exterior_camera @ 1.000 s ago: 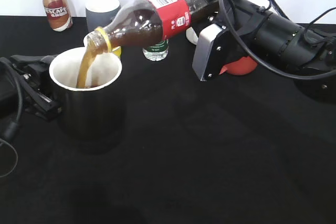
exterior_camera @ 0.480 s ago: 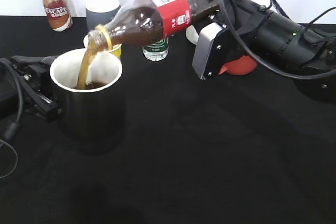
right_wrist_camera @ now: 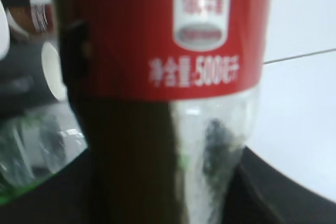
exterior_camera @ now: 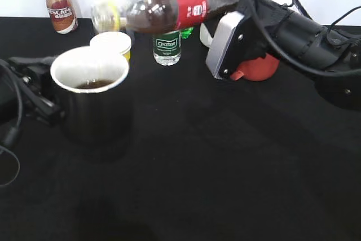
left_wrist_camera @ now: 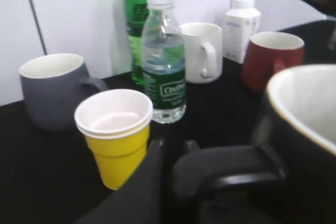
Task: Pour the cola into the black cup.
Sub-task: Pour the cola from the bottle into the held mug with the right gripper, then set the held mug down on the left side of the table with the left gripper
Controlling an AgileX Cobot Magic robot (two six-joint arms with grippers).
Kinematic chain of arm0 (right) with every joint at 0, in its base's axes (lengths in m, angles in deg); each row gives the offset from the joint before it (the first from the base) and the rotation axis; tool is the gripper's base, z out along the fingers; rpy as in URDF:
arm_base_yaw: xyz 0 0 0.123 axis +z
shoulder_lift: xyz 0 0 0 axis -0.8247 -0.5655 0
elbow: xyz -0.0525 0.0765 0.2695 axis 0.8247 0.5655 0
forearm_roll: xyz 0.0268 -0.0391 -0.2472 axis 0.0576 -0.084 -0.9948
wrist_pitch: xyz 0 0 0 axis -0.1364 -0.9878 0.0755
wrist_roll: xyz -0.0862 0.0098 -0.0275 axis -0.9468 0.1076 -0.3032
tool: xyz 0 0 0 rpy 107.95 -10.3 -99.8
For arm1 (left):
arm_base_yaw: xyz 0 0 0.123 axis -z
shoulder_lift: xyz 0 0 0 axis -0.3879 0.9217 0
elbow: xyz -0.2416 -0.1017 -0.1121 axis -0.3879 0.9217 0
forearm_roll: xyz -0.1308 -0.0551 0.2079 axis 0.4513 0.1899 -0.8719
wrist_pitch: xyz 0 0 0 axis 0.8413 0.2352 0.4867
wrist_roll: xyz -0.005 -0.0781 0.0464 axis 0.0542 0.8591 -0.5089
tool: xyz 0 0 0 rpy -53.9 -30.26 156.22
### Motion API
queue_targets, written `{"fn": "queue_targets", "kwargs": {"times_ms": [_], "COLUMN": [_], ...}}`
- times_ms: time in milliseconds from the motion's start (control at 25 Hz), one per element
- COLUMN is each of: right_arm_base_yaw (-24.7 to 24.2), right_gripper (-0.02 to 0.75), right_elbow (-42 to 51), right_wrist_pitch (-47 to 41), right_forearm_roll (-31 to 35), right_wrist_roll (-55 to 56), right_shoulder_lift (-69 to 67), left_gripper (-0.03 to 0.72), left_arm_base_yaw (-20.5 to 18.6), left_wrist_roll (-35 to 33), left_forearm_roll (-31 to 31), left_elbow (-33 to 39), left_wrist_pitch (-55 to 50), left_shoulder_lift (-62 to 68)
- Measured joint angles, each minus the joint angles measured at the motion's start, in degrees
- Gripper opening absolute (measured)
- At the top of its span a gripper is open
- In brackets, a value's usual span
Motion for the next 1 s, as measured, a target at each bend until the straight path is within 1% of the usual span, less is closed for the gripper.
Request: {"fn": "queue_targets", "kwargs": {"times_ms": [160, 240, 280, 320, 440, 520, 560, 640, 720, 760, 800, 840, 1000], "right_arm_base_yaw": [0.0, 0.0, 0.0, 0.0, 0.0, 0.0, 0.0, 0.0, 0.0, 0.0, 0.0, -0.3, -2.4], "right_gripper": [0.376, 0.376, 0.376, 0.376, 0.376, 0.376, 0.376, 0.376, 0.376, 0.376, 0.376, 0.376, 0.376], "right_elbow": [0.0, 0.0, 0.0, 0.0, 0.0, 0.1, 0.9, 4.2, 8.0, 9.6, 11.3, 13.1, 18.3], "right_wrist_pitch": [-0.2, -0.3, -0.3, -0.3, -0.4, -2.7, -3.4, -4.4, -10.7, -14.9, -18.5, -19.7, -20.1], "right_forearm_roll": [-1.5, -1.5, -1.5, -1.5, -1.5, -1.5, -1.5, 0.4, 3.7, 6.1, 8.9, 12.1, 25.9], "right_wrist_roll": [11.9, 20.9, 26.9, 35.3, 63.2, 75.9, 78.5, 79.8, 79.9, 79.9, 79.9, 79.4, 71.6], "right_shoulder_lift": [0.0, 0.0, 0.0, 0.0, 0.0, 0.0, 0.4, 2.7, 7.2, 10.2, 13.1, 16.1, 24.6], "left_gripper": [0.058, 0.058, 0.058, 0.058, 0.058, 0.058, 0.058, 0.058, 0.058, 0.058, 0.058, 0.058, 0.058], "left_arm_base_yaw": [0.0, 0.0, 0.0, 0.0, 0.0, 0.0, 0.0, 0.0, -0.4, -1.4, -2.9, -5.1, -15.8], "left_wrist_roll": [0.0, 0.0, 0.0, 0.0, 0.0, -1.4, -3.0, -7.5, -11.5, -13.3, -14.0, -14.3, -14.6], "left_forearm_roll": [0.3, 0.3, 0.3, 0.3, 2.0, 4.3, 6.6, 13.2, 19.3, 21.7, 23.0, 23.8, 24.4], "left_elbow": [0.0, 0.0, 0.0, 0.0, 0.0, 0.0, 0.0, 0.0, 0.0, 0.0, 0.0, 0.0, -0.4], "left_wrist_pitch": [1.6, 1.6, 1.6, 1.6, 1.7, 1.7, 1.7, 2.5, 4.4, 5.7, 6.8, 7.2, 7.3], "left_shoulder_lift": [0.0, 0.0, 0.0, 0.0, 0.0, 0.0, 0.0, 0.0, 0.0, 0.0, 0.0, 0.0, 0.3]}}
